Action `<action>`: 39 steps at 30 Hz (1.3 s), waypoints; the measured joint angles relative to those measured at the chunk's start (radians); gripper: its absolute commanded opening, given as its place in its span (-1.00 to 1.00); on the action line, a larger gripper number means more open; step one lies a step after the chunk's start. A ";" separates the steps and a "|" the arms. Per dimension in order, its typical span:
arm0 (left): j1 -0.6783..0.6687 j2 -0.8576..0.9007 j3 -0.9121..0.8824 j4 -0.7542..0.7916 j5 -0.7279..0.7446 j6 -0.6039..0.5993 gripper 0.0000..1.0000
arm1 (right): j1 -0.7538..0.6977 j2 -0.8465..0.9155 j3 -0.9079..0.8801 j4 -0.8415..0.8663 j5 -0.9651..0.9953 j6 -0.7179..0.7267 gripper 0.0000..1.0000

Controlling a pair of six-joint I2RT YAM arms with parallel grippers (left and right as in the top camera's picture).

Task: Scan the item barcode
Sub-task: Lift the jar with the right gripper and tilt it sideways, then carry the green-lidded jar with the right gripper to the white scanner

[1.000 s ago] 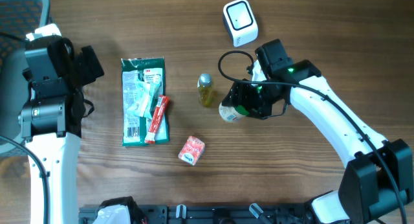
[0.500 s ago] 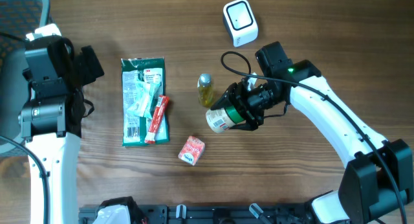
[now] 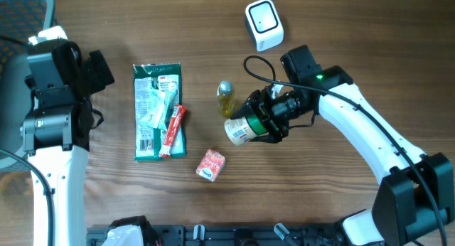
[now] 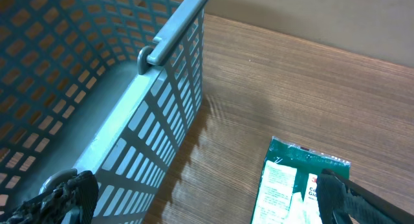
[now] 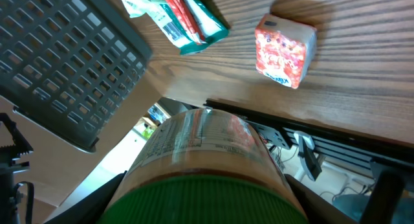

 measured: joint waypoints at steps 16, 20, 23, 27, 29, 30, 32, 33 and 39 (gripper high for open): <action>0.000 0.000 0.000 0.000 0.000 0.000 1.00 | 0.000 0.000 0.000 0.000 -0.009 0.000 -0.91; 0.000 0.000 0.000 0.000 0.000 0.000 1.00 | 0.000 0.000 0.000 0.004 -0.003 0.000 -0.89; 0.000 0.000 0.000 0.000 0.000 0.000 1.00 | 0.000 0.000 0.000 0.004 0.043 0.000 -0.84; 0.000 0.000 0.000 0.000 0.000 0.000 1.00 | 0.000 0.000 0.000 0.019 0.290 -0.080 -0.91; 0.000 0.000 0.000 0.000 0.000 0.000 1.00 | 0.000 0.000 0.000 0.005 0.502 -0.156 -0.92; 0.000 0.000 0.000 0.000 0.000 0.000 1.00 | 0.000 0.000 0.000 0.004 0.600 -0.211 -0.91; 0.000 0.000 0.000 0.000 0.000 0.000 1.00 | -0.001 0.000 0.000 0.009 0.705 -0.327 -0.91; 0.000 0.000 0.000 0.000 0.000 0.000 1.00 | -0.001 0.000 0.002 0.011 0.749 -0.404 -0.91; 0.000 0.000 0.000 -0.002 0.001 0.000 1.00 | -0.003 0.017 0.379 -0.259 0.916 -0.701 -0.91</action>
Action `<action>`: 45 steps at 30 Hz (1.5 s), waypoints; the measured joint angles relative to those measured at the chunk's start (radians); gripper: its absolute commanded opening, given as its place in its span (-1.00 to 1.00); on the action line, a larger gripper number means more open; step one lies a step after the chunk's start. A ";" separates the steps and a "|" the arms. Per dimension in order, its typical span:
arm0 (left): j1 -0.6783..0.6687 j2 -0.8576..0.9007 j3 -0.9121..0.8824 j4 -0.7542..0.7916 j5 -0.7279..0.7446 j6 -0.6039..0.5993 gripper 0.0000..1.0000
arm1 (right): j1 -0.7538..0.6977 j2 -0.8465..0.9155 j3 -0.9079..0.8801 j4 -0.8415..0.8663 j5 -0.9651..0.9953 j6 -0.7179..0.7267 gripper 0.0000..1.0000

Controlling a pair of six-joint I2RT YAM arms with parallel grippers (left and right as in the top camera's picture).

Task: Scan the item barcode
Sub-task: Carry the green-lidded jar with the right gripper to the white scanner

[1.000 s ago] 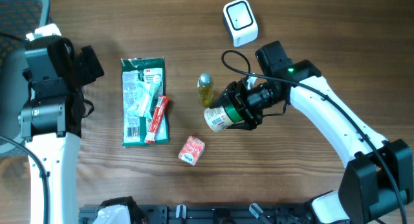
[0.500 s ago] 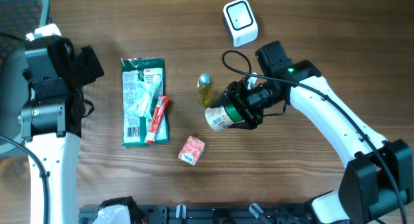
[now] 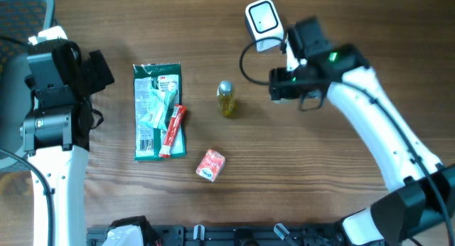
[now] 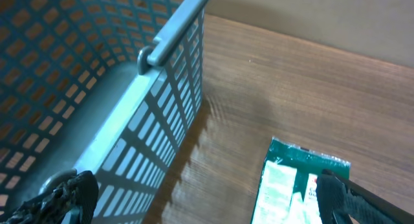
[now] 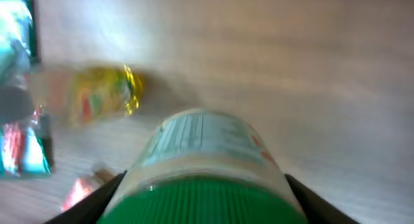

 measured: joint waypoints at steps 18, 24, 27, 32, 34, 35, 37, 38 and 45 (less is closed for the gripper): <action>0.000 0.004 0.000 0.002 -0.001 0.000 1.00 | -0.004 0.199 0.282 0.266 0.054 -0.360 -0.91; 0.000 0.005 0.000 0.002 -0.001 0.000 1.00 | -0.037 0.374 0.280 0.591 0.054 -0.423 -0.91; 0.000 0.005 0.000 0.002 -0.001 0.000 1.00 | -0.066 0.428 0.274 0.693 0.054 -0.426 -0.91; 0.000 0.005 0.000 0.002 -0.001 0.000 1.00 | -0.108 0.467 0.273 0.845 0.037 -0.396 -0.91; 0.000 0.005 0.000 0.002 -0.001 0.000 1.00 | -0.111 0.476 0.273 0.900 0.014 -0.393 -0.91; 0.000 0.005 0.000 0.002 -0.001 0.000 1.00 | -0.111 0.481 0.273 0.925 0.001 -0.392 -0.91; 0.000 0.005 0.000 0.002 -0.001 0.000 1.00 | -0.108 0.498 0.273 0.979 -0.019 -0.392 -0.91; 0.000 0.005 0.000 0.002 -0.001 0.000 1.00 | -0.107 0.507 0.273 0.995 -0.026 -0.392 -0.91; 0.000 0.005 0.000 0.002 -0.001 0.000 1.00 | -0.106 0.602 0.273 1.066 -0.052 -0.388 -0.91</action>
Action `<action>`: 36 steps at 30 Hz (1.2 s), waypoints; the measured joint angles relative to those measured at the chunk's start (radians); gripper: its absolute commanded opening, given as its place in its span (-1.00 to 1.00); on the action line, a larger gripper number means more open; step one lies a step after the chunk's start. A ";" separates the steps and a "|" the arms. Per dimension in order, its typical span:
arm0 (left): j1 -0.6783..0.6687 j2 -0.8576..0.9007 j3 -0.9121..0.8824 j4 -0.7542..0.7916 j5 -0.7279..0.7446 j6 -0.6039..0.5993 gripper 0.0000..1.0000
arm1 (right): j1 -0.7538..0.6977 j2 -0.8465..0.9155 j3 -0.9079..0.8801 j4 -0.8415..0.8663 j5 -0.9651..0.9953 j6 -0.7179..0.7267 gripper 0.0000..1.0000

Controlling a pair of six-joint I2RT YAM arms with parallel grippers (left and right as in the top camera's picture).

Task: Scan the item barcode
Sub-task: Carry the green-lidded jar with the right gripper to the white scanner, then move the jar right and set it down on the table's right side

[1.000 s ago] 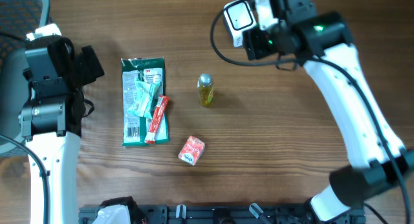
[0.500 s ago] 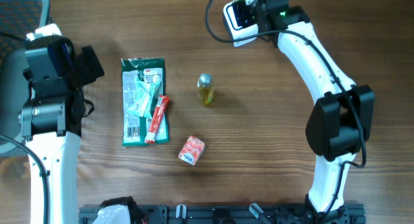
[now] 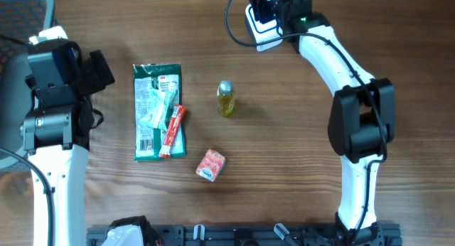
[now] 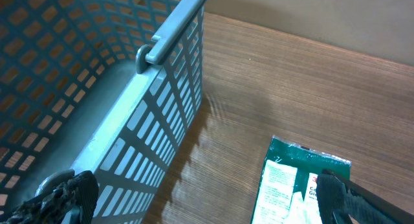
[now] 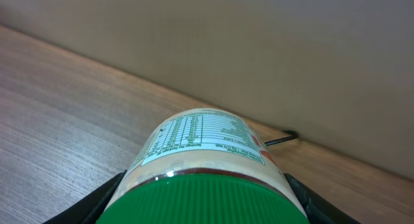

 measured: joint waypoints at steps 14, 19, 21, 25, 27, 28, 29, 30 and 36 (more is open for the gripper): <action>0.000 0.000 0.000 0.000 0.000 0.000 1.00 | 0.000 0.050 0.000 0.069 -0.053 0.008 -0.91; 0.000 0.000 0.000 0.000 0.000 0.000 1.00 | 0.000 0.068 0.000 0.071 -0.053 0.008 -0.91; 0.000 0.000 0.000 0.000 0.000 0.000 1.00 | 0.000 0.068 0.000 0.084 -0.051 0.008 -0.91; 0.000 0.000 0.000 0.000 0.000 0.000 1.00 | 0.000 0.067 0.000 0.125 -0.051 0.008 -0.92; 0.000 0.000 0.000 0.000 0.000 0.000 1.00 | 0.000 0.061 0.000 0.123 -0.051 0.008 -0.91; 0.000 0.000 0.000 0.000 0.000 0.000 1.00 | 0.000 0.053 -0.001 0.112 -0.051 0.010 -0.91; 0.000 0.000 0.000 0.000 0.000 0.000 1.00 | -0.002 0.036 -0.003 0.098 -0.051 0.011 -0.91; 0.000 0.000 0.000 0.000 0.000 0.000 1.00 | -0.004 -0.003 -0.005 0.078 -0.052 0.011 -0.91; 0.000 0.000 0.000 0.000 0.000 0.000 1.00 | -0.066 -0.259 -0.003 -0.296 -0.050 0.023 -0.90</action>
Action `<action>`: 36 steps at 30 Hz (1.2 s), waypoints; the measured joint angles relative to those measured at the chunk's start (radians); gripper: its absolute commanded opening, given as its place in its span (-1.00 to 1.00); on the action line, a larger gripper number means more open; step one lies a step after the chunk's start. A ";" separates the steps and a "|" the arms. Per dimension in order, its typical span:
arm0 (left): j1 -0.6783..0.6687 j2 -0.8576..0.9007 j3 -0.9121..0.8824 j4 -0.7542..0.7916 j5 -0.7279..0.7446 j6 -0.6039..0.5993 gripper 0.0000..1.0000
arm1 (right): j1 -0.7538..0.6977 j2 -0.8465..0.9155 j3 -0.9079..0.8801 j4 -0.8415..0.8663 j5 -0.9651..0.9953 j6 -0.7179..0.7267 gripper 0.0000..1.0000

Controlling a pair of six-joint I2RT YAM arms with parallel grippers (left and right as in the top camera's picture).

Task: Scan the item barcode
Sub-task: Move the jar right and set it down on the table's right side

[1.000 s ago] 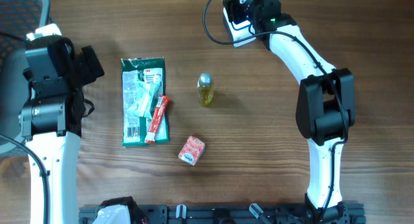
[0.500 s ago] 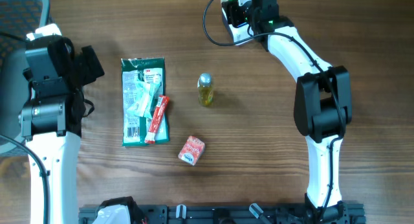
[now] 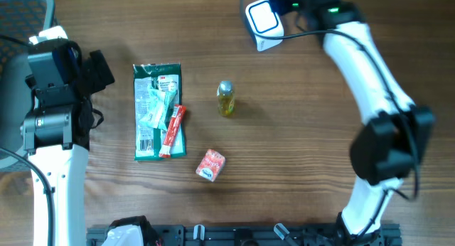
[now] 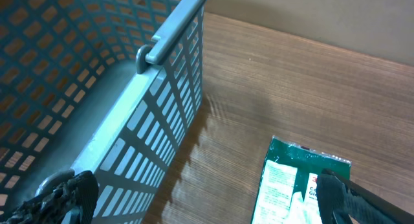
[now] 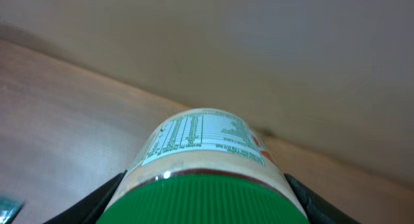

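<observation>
A jar with a green lid and a white label (image 5: pixel 204 136) fills the right wrist view, with my right gripper (image 5: pixel 204 201) shut on it just below the lid. Overhead, the right gripper (image 3: pixel 302 0) is at the table's back edge, just right of the white barcode scanner (image 3: pixel 264 23); the jar itself is hidden there by the arm. My left gripper (image 4: pixel 200 191) hangs open and empty at the far left, between a basket and a green packet.
A green packet (image 3: pixel 157 111) with a red stick (image 3: pixel 173 130) on it lies left of centre. A small yellow bottle (image 3: pixel 225 98) stands mid-table and a red box (image 3: pixel 210 165) lies nearer the front. A blue-grey mesh basket (image 4: pixel 97 88) stands at the left edge.
The right gripper, still shut on the jar, has shifted from over the scanner to just right of it, and the arm now comes in from the right. The left arm has not moved.
The right gripper held the jar low at mid-table beside the yellow bottle. Then it was higher and closer to the scanner. Then it was at the back edge over the scanner, and now just to its right. The left arm stayed still throughout.
</observation>
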 measured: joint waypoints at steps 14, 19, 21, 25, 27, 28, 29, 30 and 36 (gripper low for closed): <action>0.000 0.000 0.000 0.000 0.000 0.000 1.00 | -0.321 -0.041 -0.278 -0.584 0.227 0.266 -0.78; 0.000 0.000 0.000 0.000 0.000 0.000 1.00 | -0.384 -0.035 -0.496 -0.388 0.233 0.297 0.22; 0.000 0.000 0.000 0.000 0.000 0.000 1.00 | -0.402 -0.038 -0.513 -0.361 0.232 0.303 0.57; 0.000 0.000 0.000 0.000 0.000 0.000 1.00 | -0.411 -0.038 -0.521 -0.351 0.238 0.309 0.77; 0.000 0.000 0.000 0.000 0.000 0.000 1.00 | -0.411 -0.038 -0.520 -0.366 0.242 0.310 0.86; 0.000 0.000 0.000 0.000 0.000 0.000 1.00 | -0.411 -0.040 -0.516 -0.374 0.246 0.310 0.90; 0.000 0.000 0.000 0.000 0.000 0.000 1.00 | -0.411 -0.045 -0.509 -0.387 0.255 0.310 0.92; 0.000 0.000 0.000 0.000 0.000 0.000 1.00 | -0.411 -0.056 -0.497 -0.399 0.264 0.309 0.91; 0.000 0.000 0.000 0.000 0.000 0.000 1.00 | -0.407 -0.258 -0.386 -0.446 0.188 0.310 0.64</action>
